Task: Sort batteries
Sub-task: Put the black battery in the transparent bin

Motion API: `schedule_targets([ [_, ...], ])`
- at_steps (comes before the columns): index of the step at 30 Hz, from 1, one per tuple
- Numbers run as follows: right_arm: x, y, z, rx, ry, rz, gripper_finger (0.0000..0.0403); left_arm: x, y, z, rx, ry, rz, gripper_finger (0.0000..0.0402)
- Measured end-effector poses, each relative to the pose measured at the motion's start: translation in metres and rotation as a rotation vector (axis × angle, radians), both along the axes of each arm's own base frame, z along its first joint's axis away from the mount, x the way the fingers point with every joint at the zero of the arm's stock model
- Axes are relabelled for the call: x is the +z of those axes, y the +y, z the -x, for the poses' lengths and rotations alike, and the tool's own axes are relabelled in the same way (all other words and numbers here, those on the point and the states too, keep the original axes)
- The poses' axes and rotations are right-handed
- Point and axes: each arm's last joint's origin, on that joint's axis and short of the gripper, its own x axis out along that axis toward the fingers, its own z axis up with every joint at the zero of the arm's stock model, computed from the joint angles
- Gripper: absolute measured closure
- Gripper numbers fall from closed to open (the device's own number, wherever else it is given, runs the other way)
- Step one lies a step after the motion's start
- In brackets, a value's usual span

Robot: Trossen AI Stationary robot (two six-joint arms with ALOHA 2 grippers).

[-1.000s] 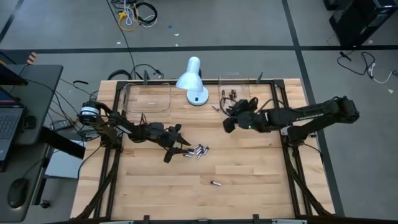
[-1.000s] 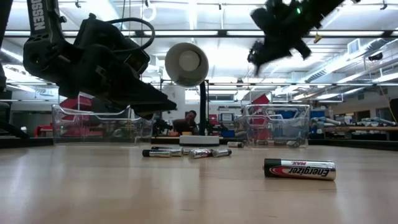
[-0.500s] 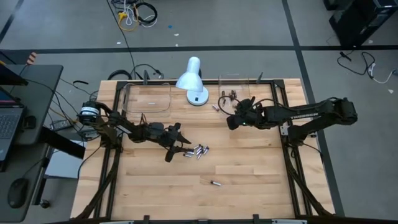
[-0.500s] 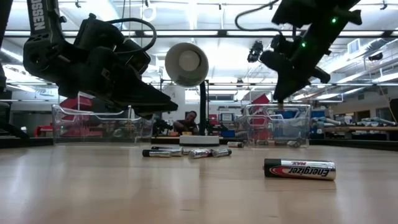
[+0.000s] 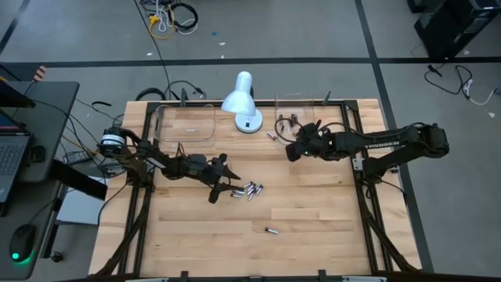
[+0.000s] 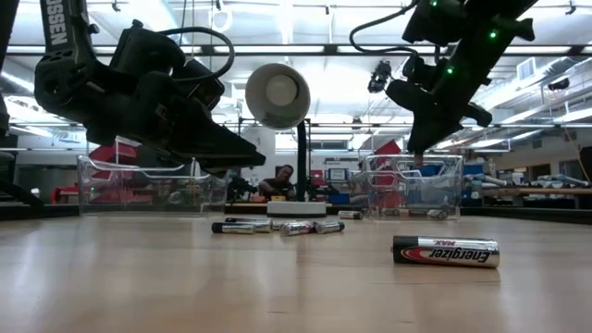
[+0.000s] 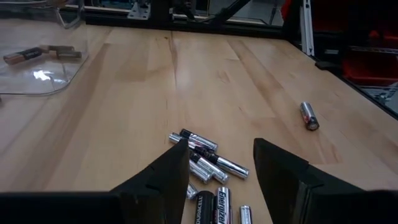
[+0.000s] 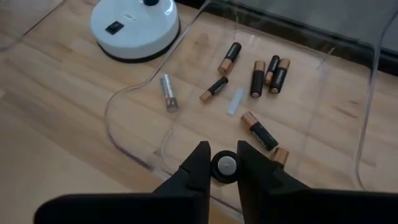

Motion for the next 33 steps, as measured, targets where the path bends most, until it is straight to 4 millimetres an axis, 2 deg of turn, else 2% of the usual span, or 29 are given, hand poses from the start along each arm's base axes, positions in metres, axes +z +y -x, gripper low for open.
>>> schedule_targets([
  [13, 0.001, -0.002, -0.001, -0.011, -0.011, 0.012, 0.0291, -0.001, 0.000, 0.000, -0.004, 0.012, -0.001, 0.0224],
  [22, 0.004, 0.009, -0.005, 0.029, -0.015, 0.104, 0.0288, -0.015, -0.006, 0.007, -0.195, 0.166, 0.059, 0.0224],
  [27, 0.010, 0.020, -0.012, 0.093, -0.055, 0.191, 0.0287, -0.024, -0.002, 0.011, -0.100, 0.261, -0.049, 0.0224],
  [29, 0.012, 0.023, -0.016, 0.117, -0.079, 0.209, 0.0287, -0.025, 0.000, 0.011, -0.035, 0.270, -0.102, 0.0224],
  [33, 0.015, 0.029, -0.019, 0.145, -0.113, 0.217, 0.0288, -0.024, 0.001, 0.010, -0.034, 0.246, -0.172, 0.0224],
])
